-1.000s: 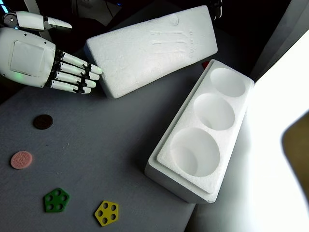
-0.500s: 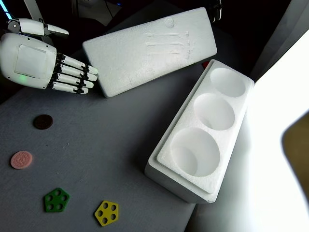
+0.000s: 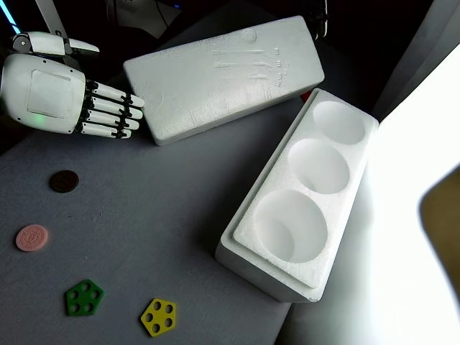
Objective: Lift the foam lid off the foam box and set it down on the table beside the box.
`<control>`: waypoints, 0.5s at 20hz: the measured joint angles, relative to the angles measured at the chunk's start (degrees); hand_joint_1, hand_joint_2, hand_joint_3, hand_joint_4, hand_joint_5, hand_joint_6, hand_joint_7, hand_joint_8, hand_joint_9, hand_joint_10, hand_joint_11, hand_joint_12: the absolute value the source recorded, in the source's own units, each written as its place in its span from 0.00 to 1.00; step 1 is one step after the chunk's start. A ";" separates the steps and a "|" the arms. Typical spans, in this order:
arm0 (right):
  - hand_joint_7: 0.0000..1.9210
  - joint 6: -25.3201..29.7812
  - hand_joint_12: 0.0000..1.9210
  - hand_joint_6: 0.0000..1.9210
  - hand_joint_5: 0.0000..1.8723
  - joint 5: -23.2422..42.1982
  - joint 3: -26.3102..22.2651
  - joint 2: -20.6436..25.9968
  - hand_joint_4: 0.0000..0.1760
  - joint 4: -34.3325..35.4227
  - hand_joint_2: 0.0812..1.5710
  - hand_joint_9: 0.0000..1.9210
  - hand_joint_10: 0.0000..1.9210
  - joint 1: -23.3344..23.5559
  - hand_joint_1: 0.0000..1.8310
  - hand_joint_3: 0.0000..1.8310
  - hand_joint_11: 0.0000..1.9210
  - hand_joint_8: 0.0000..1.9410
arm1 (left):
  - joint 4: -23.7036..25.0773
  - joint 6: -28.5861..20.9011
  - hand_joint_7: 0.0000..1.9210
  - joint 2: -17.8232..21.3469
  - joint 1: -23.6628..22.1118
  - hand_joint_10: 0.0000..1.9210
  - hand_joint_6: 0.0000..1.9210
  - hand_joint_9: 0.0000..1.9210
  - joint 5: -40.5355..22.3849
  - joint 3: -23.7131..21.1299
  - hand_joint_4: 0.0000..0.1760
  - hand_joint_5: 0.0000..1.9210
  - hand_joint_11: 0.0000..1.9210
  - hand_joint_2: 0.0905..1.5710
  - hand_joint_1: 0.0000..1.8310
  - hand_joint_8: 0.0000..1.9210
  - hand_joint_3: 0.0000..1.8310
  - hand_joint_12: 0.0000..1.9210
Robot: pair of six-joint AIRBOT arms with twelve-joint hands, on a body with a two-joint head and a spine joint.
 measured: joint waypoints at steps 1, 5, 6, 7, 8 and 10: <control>0.07 -0.02 0.27 0.00 0.06 0.31 0.15 -0.04 0.00 0.52 0.77 0.07 0.00 0.22 0.00 0.00 0.00 0.00 | -0.50 -0.04 0.06 -0.37 0.37 0.00 0.00 0.06 0.31 0.07 0.04 0.06 0.00 0.74 0.00 0.00 0.00 0.17; 0.05 -0.26 0.25 0.00 0.05 1.20 0.09 -0.07 0.00 2.45 0.78 0.06 0.00 1.03 0.01 0.00 0.00 0.00 | -1.60 -0.24 0.08 -1.53 0.96 0.00 0.00 0.06 1.16 0.42 0.00 0.07 0.00 0.73 0.00 0.01 0.00 0.19; 0.05 -0.28 0.25 0.00 0.05 1.51 0.09 -0.07 0.00 2.71 0.78 0.06 0.00 1.11 0.01 0.00 0.00 0.00 | -2.01 -0.31 0.08 -1.73 1.03 0.00 0.00 0.06 1.18 0.44 0.00 0.07 0.00 0.73 0.00 0.01 0.00 0.19; 0.05 -0.26 0.25 0.00 0.05 2.08 0.09 -0.26 0.00 2.64 0.78 0.06 0.00 1.77 0.01 0.00 0.00 0.00 | -2.99 -0.96 0.08 -1.99 1.07 0.00 0.00 0.06 -0.44 0.61 0.00 0.07 0.00 0.73 0.00 0.01 0.00 0.19; 0.06 -0.13 0.28 0.00 0.05 4.04 -0.33 -0.83 0.00 2.67 0.78 0.07 0.00 2.97 0.00 0.00 0.00 0.00 | -3.93 -1.01 0.07 -2.73 1.07 0.00 0.00 0.05 -3.56 0.28 0.05 0.07 0.00 0.72 0.00 0.00 0.00 0.15; 0.07 0.17 0.26 0.00 0.06 6.56 -0.85 -0.83 0.00 2.49 0.77 0.08 0.00 3.98 0.00 0.00 0.00 0.00 | -4.24 0.59 0.06 -3.78 1.18 0.00 0.00 0.04 -6.36 -0.07 0.00 0.07 0.00 0.73 0.00 0.00 0.00 0.08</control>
